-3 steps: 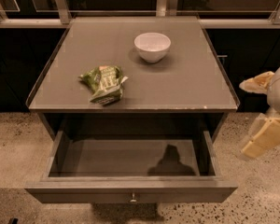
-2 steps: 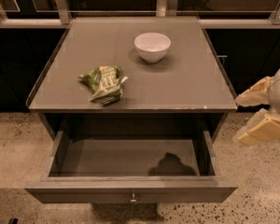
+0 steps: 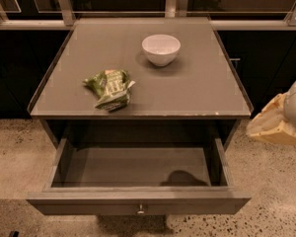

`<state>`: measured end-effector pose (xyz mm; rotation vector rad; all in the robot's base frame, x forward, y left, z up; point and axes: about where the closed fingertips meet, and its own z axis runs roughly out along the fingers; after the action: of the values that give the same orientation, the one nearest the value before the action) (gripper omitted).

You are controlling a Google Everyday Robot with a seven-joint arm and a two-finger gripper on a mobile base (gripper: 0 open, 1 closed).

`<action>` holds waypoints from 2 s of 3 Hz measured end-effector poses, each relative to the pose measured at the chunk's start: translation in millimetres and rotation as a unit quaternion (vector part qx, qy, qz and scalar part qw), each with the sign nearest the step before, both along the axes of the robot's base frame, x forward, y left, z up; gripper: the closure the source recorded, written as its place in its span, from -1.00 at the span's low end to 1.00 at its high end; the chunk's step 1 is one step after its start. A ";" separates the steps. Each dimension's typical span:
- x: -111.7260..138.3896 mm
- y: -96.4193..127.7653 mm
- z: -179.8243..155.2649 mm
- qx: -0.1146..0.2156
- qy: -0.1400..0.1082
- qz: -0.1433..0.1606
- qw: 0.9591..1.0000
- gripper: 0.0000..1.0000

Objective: Close top drawer

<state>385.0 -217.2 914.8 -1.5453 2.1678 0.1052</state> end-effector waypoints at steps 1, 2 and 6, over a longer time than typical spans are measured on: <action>-21.0 7.7 -27.5 0.035 -0.019 -0.003 0.999 1.00; -43.2 15.2 -93.2 0.103 -0.020 -0.018 0.994 1.00; -54.1 70.0 -282.7 0.306 0.061 -0.050 0.949 1.00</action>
Offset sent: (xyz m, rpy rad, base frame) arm -0.0885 0.0425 -0.2153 0.4980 0.0468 -0.0807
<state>330.9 -147.3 632.2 -1.0888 2.0227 0.7789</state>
